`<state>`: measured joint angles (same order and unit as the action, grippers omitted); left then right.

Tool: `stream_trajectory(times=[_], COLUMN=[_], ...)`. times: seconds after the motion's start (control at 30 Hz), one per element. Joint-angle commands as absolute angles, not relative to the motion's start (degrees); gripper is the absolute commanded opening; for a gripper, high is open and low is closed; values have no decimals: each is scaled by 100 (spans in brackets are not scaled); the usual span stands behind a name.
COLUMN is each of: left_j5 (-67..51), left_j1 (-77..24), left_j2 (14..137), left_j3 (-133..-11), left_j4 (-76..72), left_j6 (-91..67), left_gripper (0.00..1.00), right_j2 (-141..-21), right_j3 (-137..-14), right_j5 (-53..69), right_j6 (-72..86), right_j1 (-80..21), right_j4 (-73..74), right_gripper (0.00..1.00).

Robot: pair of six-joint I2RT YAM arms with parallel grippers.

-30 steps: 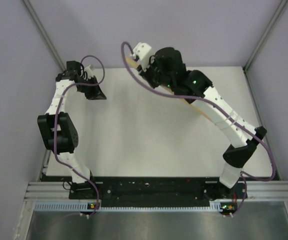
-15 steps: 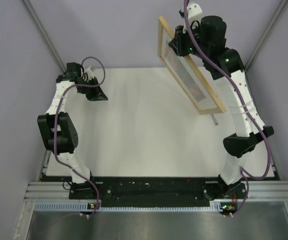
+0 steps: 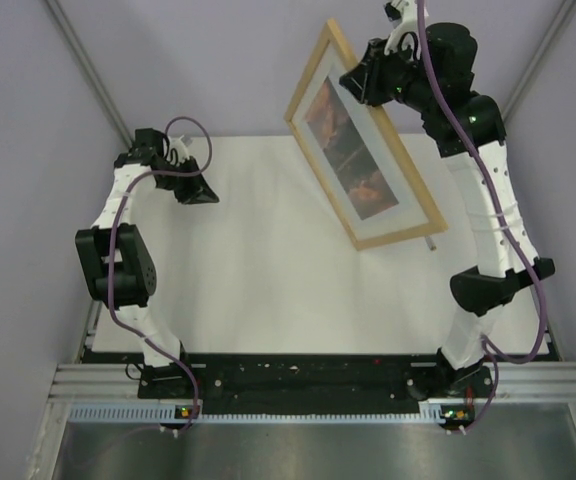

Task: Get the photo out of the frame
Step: Turn over the photo frame at the center of the board.

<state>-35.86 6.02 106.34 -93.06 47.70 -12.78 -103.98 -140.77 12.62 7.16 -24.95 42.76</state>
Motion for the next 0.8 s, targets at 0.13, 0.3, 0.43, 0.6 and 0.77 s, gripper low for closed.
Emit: stream_trajectory(times=[0.13,0.3,0.43,0.6,0.77], left_j5=[-3885,-3946,-3981,-4087,-4122], left_j1=[633,633,633,633,633], left_j2=[10318,10318,10301,10292,10353], left_j3=[-9211,-9211,-9193,-9036,-8877], left_j4=[4482,4482,4474,4430,4421], left_j6=[-1354,-1354,-1336,-1310,-1204], left_gripper=[13,13,13,13,14], right_j2=[-9765,-9844,-9888,-9642,-9484], right_j3=[-14423,-13810,-12738,-11086,-9618], right_j5=[2117,2741,3076,2690,2347], right_j6=[2029,2653,2979,2664,2391], right_j1=[-2120,-1426,-1002,-932,-598], right_j4=[3375,3217,2919,2593,2329], right_gripper=[0,0,0,0,0])
